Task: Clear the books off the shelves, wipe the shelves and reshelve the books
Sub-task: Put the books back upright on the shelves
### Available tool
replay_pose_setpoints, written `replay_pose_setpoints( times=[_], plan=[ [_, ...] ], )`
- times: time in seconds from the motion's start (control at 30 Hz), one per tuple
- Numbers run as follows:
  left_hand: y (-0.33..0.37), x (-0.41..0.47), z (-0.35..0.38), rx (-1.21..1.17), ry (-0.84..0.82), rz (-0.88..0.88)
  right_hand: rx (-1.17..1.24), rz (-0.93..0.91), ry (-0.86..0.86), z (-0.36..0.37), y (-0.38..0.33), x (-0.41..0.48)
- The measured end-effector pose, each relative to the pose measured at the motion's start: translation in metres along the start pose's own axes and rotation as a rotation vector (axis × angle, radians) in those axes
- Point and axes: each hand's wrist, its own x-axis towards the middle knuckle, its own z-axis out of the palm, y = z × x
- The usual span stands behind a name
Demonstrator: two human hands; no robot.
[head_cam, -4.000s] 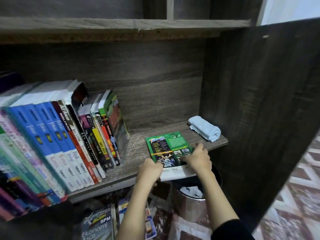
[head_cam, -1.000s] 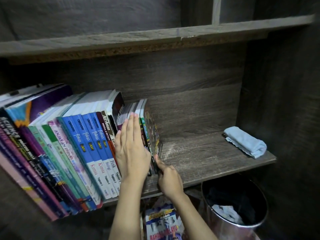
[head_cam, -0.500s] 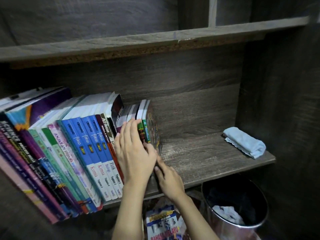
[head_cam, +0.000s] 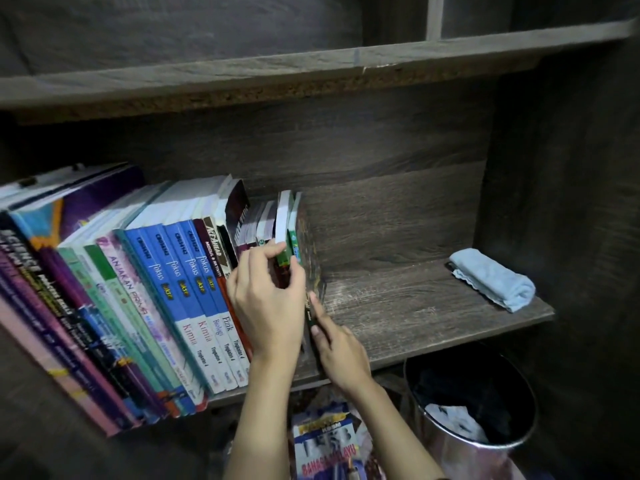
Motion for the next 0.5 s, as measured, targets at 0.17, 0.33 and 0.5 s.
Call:
replay_pose_setpoints(
  times=[0.17, 0.33, 0.5],
  plan=[
    [0.012, 0.013, -0.013, -0.087, -0.028, -0.056, -0.021, -0.003, 0.014, -0.004, -0.005, -0.001],
    [0.021, -0.001, -0.022, -0.150, -0.040, -0.233, -0.029, 0.007, 0.005, -0.005, -0.004, -0.001],
    [0.014, -0.025, -0.021, 0.125, -0.350, -0.411, -0.036, 0.045, -0.002, 0.000, -0.001, 0.001]
  ],
)
